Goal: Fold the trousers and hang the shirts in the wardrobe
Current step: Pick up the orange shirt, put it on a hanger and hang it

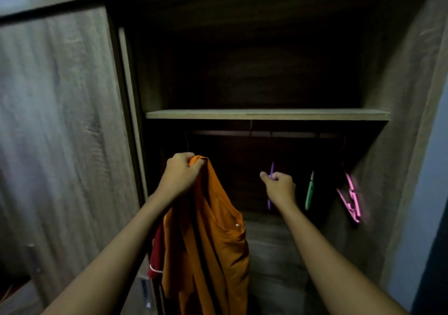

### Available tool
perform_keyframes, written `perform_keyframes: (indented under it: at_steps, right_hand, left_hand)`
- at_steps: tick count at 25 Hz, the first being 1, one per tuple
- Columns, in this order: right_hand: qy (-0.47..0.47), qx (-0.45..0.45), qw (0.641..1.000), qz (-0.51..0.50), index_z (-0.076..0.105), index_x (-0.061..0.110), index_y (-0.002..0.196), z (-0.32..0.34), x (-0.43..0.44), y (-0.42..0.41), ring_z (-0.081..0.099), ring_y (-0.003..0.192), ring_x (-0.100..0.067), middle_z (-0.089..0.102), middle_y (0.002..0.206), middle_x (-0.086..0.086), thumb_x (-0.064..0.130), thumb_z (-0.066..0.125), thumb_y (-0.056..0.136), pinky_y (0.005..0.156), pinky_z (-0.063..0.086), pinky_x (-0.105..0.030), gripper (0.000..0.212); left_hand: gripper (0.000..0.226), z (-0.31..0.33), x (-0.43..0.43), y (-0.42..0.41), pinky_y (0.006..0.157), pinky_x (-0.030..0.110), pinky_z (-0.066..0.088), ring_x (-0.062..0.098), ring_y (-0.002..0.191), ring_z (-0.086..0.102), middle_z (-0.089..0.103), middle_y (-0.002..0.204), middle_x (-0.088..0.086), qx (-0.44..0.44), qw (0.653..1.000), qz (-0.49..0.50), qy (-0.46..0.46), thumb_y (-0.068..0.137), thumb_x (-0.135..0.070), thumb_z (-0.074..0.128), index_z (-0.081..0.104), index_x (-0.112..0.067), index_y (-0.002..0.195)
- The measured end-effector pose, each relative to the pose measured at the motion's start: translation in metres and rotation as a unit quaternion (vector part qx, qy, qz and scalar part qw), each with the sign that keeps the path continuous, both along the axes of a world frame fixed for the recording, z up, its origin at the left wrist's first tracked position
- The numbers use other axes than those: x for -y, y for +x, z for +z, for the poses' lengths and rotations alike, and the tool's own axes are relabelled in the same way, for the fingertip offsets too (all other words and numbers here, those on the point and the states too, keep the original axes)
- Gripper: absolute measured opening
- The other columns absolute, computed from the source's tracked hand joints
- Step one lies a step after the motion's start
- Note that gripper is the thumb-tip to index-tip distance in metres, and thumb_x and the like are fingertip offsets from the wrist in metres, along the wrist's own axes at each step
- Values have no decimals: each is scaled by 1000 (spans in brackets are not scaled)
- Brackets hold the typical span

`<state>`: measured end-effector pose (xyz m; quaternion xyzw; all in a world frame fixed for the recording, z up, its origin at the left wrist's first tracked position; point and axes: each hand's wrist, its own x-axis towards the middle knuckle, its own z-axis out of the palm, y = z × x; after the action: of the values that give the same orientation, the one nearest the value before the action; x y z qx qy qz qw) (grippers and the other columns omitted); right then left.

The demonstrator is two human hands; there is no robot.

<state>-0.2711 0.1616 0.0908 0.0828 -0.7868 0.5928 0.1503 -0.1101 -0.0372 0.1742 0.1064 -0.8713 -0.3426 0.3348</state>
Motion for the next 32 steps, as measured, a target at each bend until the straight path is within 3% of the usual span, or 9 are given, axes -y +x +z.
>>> perform_keyframes:
  at_steps: [4, 8, 12, 16, 19, 22, 24, 27, 32]
  right_hand:
    - [4, 15, 995, 97, 58, 0, 61, -38, 2, 35, 50, 51, -20, 50, 51, -7, 37, 70, 86, 52, 42, -33, 46]
    - [-88, -60, 975, 196, 63, 6, 70, -69, -8, 91, 50, 51, -17, 55, 58, -14, 22, 75, 85, 49, 39, -29, 25]
    - [-106, -19, 963, 246, 62, 3, 71, -72, 3, 124, 50, 55, -2, 55, 58, 4, 19, 75, 84, 56, 41, -18, 25]
    - [-181, -44, 946, 266, 52, 14, 61, -27, 7, 137, 34, 46, -6, 37, 48, 10, 56, 64, 85, 47, 27, -22, 51]
    - [-345, -14, 885, 313, 45, 16, 49, 14, -2, 157, 26, 37, -12, 30, 38, 6, 78, 36, 83, 48, 15, -30, 71]
    - [-466, -25, 804, 369, 41, 15, 43, 60, -7, 180, 26, 37, -15, 29, 38, 1, 71, 27, 87, 51, 14, -35, 72]
    - [-498, -65, 779, 376, 41, 16, 40, 80, -3, 187, 27, 35, -14, 28, 36, 2, 67, 30, 90, 49, 14, -32, 73]
    - [-438, -144, 816, 349, 48, 18, 41, 82, 11, 183, 35, 38, -17, 39, 35, 4, 70, 41, 86, 46, 20, -27, 69]
    - [-131, -124, 928, 327, 54, 11, 39, 46, 6, 149, 46, 49, -18, 48, 42, -5, 67, 45, 86, 55, 38, -22, 73]
  left_hand:
    - [21, -10, 10, 15, 50, 14, 41, 11, 58, 60, 64, 68, 1, -26, 998, 8, -57, 96, -28, 62, 67, -20, 78]
    - [16, -19, 14, 25, 49, 9, 42, 8, 58, 61, 64, 66, -2, -23, 997, 28, -72, 94, -26, 64, 70, -18, 82]
    - [17, -22, 12, 35, 57, 17, 45, 5, 62, 61, 65, 65, -6, -17, 996, 27, -84, 93, -27, 65, 72, -21, 78]
    - [18, -13, 22, 47, 52, 13, 39, -2, 53, 56, 62, 57, -8, -34, 996, 26, -83, 90, -25, 69, 77, -15, 78]
    - [14, 2, 27, 61, 49, 8, 37, -7, 51, 55, 63, 59, -12, -35, 997, 5, -69, 91, -24, 69, 78, -17, 82]
    - [20, 19, 22, 70, 47, 10, 33, -4, 48, 47, 56, 48, -16, -26, 997, -34, -69, 90, -25, 70, 73, -28, 70]
    - [24, 28, 16, 71, 47, 17, 32, -1, 47, 39, 50, 48, -13, -18, 996, -73, -50, 89, -26, 71, 71, -25, 65]
    - [15, 45, 6, 74, 57, 24, 37, 7, 59, 48, 62, 63, -2, -11, 989, -147, -24, 86, -30, 74, 79, -19, 78]
    - [13, 57, 33, 89, 73, 14, 51, 2, 75, 65, 74, 77, -6, 15, 975, -211, -72, 74, -19, 75, 77, -14, 86]
